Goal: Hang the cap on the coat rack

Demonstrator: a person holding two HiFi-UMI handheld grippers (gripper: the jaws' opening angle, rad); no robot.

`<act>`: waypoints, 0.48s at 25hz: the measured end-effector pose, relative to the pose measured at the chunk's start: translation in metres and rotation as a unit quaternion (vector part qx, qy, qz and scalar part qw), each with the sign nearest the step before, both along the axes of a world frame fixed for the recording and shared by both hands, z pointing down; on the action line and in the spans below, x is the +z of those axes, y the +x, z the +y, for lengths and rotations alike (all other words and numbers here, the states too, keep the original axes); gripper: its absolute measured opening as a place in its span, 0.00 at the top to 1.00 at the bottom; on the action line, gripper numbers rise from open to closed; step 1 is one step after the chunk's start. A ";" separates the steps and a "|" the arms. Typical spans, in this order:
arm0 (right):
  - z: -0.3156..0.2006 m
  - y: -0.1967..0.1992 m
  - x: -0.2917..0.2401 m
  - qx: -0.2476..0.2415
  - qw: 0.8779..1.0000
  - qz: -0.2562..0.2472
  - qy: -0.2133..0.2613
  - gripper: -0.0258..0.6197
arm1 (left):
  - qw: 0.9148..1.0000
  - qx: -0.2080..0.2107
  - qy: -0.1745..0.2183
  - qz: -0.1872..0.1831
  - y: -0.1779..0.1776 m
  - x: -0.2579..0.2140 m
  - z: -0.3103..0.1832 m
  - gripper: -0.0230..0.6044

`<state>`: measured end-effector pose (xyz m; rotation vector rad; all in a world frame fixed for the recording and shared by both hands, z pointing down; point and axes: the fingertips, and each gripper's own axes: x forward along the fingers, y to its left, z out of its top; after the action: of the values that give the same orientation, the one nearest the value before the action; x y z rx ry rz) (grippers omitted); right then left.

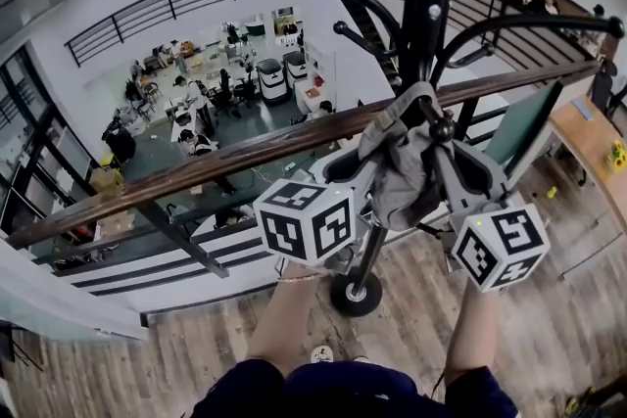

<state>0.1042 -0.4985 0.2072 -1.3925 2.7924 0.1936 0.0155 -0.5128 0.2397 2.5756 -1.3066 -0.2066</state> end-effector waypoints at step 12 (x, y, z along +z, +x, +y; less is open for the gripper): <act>0.042 0.002 0.006 -0.039 0.998 -0.021 0.040 0.40 | 0.993 -0.049 0.109 -0.018 -0.007 -0.003 0.043 0.47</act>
<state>0.1062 -0.4562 0.2133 -1.2529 2.7655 0.2687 0.0082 -0.4699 0.2363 2.7052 -1.5024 -0.3388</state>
